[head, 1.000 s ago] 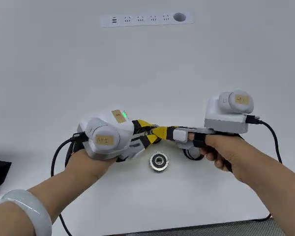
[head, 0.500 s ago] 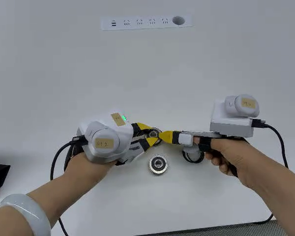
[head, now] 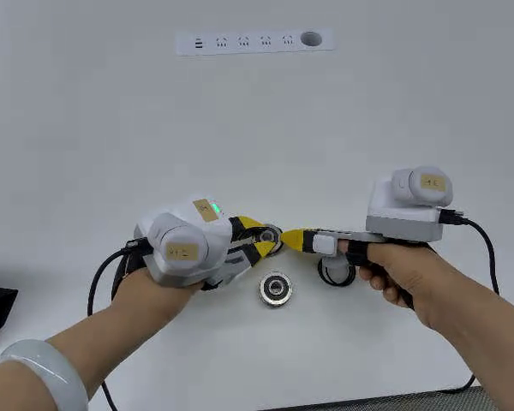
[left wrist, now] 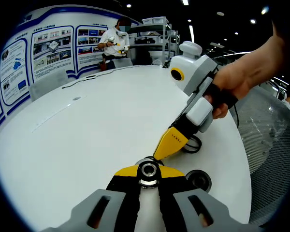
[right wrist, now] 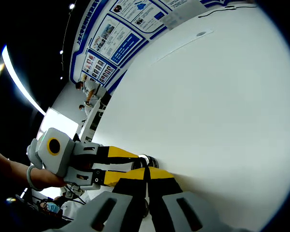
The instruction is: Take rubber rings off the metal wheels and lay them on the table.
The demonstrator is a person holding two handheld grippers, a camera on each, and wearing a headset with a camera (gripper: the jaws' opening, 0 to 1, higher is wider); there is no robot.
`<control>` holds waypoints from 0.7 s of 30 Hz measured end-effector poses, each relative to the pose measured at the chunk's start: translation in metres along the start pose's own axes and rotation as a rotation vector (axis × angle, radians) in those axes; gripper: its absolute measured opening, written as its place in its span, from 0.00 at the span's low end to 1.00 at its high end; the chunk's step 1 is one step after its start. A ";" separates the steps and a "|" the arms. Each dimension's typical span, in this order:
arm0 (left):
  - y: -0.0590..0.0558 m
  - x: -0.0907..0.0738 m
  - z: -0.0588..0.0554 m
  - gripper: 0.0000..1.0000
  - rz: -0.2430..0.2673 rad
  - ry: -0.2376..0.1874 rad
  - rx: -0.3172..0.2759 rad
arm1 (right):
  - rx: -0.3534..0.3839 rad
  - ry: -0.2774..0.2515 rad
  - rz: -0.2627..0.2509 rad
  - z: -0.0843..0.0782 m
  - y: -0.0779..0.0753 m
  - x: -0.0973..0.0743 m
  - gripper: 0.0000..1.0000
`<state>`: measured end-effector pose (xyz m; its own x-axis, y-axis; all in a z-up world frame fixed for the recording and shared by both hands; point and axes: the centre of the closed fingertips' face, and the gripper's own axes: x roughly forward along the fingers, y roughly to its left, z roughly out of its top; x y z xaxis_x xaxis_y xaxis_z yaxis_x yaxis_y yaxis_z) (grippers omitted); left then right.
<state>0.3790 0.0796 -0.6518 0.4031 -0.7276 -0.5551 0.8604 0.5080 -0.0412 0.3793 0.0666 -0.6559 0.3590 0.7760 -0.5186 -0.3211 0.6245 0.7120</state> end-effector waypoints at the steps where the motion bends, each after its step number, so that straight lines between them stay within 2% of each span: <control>1: 0.000 0.000 0.000 0.14 0.000 0.000 -0.001 | -0.001 -0.002 0.001 0.000 0.002 0.000 0.02; 12: 0.000 0.000 0.000 0.14 -0.001 0.000 0.001 | -0.011 -0.009 0.012 0.001 0.008 0.001 0.02; 21: 0.000 0.000 0.000 0.14 0.000 -0.001 0.000 | -0.013 -0.013 0.042 0.003 0.016 0.001 0.02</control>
<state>0.3792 0.0798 -0.6517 0.4039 -0.7281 -0.5539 0.8602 0.5083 -0.0410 0.3770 0.0774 -0.6439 0.3561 0.8005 -0.4821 -0.3475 0.5924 0.7269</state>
